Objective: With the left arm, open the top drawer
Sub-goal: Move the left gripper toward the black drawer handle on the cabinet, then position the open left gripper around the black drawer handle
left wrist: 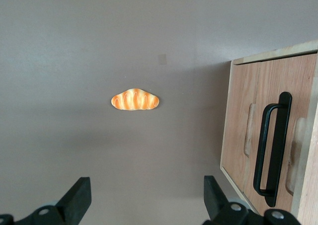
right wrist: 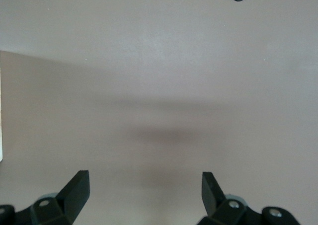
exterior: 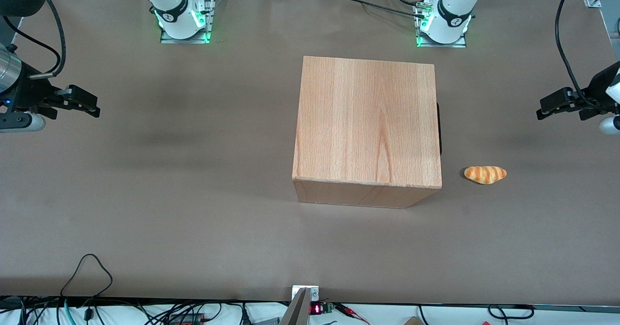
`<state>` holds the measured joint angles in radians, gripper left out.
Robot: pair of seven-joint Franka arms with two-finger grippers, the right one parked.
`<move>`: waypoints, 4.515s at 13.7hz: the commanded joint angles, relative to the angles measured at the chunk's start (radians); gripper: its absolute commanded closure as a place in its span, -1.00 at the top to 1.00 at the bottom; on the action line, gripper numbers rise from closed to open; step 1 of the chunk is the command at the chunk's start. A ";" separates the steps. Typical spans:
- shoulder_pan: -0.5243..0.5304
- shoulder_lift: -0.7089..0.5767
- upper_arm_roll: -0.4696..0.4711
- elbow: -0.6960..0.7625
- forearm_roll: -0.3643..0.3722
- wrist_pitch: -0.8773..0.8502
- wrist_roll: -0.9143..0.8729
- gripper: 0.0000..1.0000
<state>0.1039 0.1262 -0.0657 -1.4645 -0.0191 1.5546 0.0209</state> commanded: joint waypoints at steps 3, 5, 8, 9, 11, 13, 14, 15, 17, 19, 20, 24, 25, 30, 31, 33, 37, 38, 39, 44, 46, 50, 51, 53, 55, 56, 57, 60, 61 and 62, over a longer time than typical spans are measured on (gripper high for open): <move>0.002 -0.019 -0.005 -0.023 0.018 0.009 -0.009 1.00; -0.010 -0.008 -0.005 -0.020 0.011 0.007 -0.009 1.00; -0.022 0.021 -0.014 -0.014 0.021 0.013 -0.027 1.00; -0.023 0.039 -0.013 -0.005 0.016 0.013 -0.030 1.00; -0.021 0.065 -0.013 0.003 0.001 0.010 -0.025 1.00; -0.029 0.085 -0.016 0.004 -0.033 0.007 -0.025 1.00; -0.033 0.096 -0.016 0.003 -0.056 0.004 -0.027 1.00; -0.032 0.111 -0.016 0.003 -0.091 -0.004 -0.027 1.00; -0.030 0.148 -0.016 0.003 -0.142 -0.010 -0.029 1.00; -0.038 0.173 -0.017 0.003 -0.142 -0.010 -0.029 1.00; -0.042 0.184 -0.017 0.003 -0.142 -0.010 -0.026 1.00; -0.072 0.225 -0.020 0.003 -0.156 -0.031 -0.027 1.00; -0.076 0.228 -0.025 0.003 -0.156 -0.031 -0.027 1.00; -0.101 0.263 -0.028 0.001 -0.185 -0.082 -0.016 1.00; -0.108 0.271 -0.026 0.001 -0.186 -0.094 -0.015 1.00; -0.118 0.291 -0.026 0.001 -0.199 -0.114 -0.015 1.00; -0.119 0.319 -0.026 0.001 -0.257 -0.116 -0.016 1.00; -0.119 0.323 -0.026 0.001 -0.268 -0.117 -0.016 1.00; -0.119 0.328 -0.026 0.001 -0.268 -0.117 -0.015 1.00; -0.113 0.352 -0.026 0.001 -0.295 -0.119 -0.015 1.00; -0.115 0.355 -0.026 0.001 -0.309 -0.119 -0.015 1.00; -0.113 0.381 -0.026 0.003 -0.311 -0.113 -0.012 1.00; -0.112 0.385 -0.026 0.003 -0.311 -0.111 -0.012 1.00; -0.113 0.392 -0.026 0.003 -0.311 -0.108 -0.012 1.00; -0.110 0.406 -0.025 0.004 -0.311 -0.107 -0.012 1.00; -0.108 0.409 -0.025 0.004 -0.309 -0.107 -0.012 1.00; -0.105 0.412 -0.025 0.006 -0.308 -0.107 -0.012 1.00; -0.102 0.414 -0.020 0.007 -0.306 -0.105 -0.012 1.00; -0.102 0.414 -0.014 0.007 -0.305 -0.099 -0.012 1.00; -0.101 0.414 -0.013 0.007 -0.301 -0.093 -0.012 1.00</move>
<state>-0.0037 0.5186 -0.0930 -1.4721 -0.3157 1.4502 0.0036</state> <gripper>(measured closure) 0.000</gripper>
